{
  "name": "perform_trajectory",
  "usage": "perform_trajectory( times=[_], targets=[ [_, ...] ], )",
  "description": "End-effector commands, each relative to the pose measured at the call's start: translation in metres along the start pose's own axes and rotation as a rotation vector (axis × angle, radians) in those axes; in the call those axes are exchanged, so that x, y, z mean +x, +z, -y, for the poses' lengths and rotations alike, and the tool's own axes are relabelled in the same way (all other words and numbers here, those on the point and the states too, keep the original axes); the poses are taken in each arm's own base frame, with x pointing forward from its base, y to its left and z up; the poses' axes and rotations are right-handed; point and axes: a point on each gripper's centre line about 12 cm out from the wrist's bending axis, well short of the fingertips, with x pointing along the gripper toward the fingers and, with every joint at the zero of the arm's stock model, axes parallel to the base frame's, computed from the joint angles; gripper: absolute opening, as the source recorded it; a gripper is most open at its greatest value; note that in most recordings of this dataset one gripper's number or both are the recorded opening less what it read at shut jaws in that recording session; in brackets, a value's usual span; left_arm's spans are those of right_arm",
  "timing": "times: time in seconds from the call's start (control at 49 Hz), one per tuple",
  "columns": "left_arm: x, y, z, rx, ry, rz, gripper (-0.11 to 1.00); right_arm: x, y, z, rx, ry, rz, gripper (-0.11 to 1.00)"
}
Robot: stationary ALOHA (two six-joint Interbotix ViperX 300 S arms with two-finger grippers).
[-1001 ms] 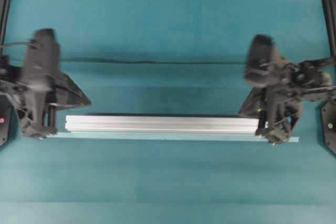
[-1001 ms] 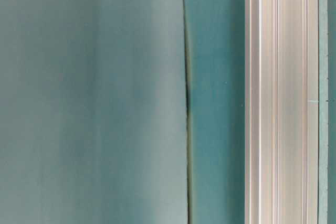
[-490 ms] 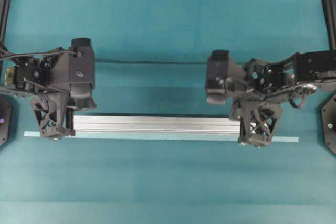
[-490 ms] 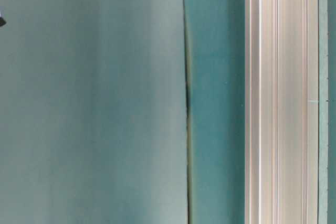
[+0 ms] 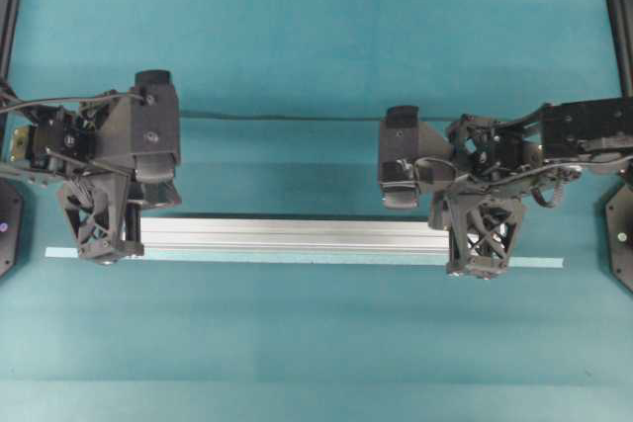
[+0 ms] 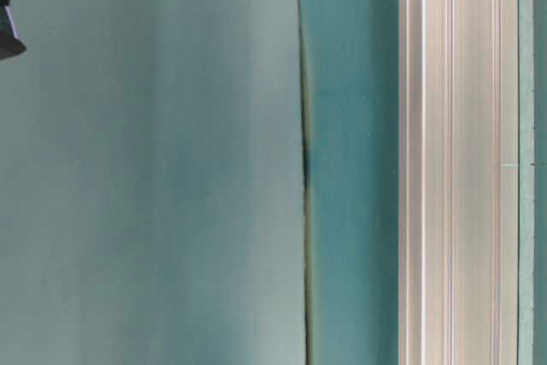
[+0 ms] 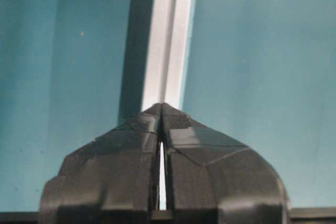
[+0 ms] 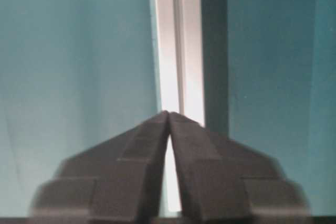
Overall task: Lift the metal rail with both hands.
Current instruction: 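Lower both open grippers around the rail near each end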
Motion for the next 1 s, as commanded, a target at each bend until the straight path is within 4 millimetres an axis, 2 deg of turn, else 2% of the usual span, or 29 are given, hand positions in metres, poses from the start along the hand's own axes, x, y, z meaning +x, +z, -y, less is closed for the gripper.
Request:
perform_trajectory(
  times=[0.0,0.102,0.204,0.245,0.347,0.409,0.449,0.654,0.981],
  targets=[
    [-0.004,0.002,0.002,0.009,-0.004,0.02,-0.01,0.004,0.003,0.0,-0.002,-0.001,0.006,0.34],
    [-0.003,0.001,0.01,0.031,-0.023,0.05,0.09,0.006,0.004,0.0,-0.015,-0.006,0.013,0.66],
    [0.002,-0.005,0.011,0.032,-0.029,0.054,0.34,0.01,0.004,0.003,-0.045,-0.048,0.019,0.9],
    [0.004,-0.008,0.011,0.032,-0.028,0.048,0.46,0.011,0.005,0.004,-0.048,-0.058,0.023,0.94],
    [0.007,-0.011,0.011,0.04,-0.028,0.044,0.77,0.012,0.008,0.005,-0.043,-0.066,0.038,0.94],
    [0.008,-0.01,0.011,0.047,-0.028,0.047,0.92,0.013,0.008,0.005,-0.04,-0.065,0.042,0.94],
    [0.009,-0.01,0.011,0.049,-0.028,0.048,0.97,0.016,0.007,0.004,-0.04,-0.065,0.037,0.94],
    [0.027,-0.015,0.011,0.043,-0.028,0.034,0.98,0.03,0.002,0.005,-0.041,-0.066,0.023,0.94],
    [0.073,-0.026,0.007,0.031,-0.011,-0.049,0.98,0.056,0.002,0.004,-0.059,-0.064,0.016,0.94]
  ],
)
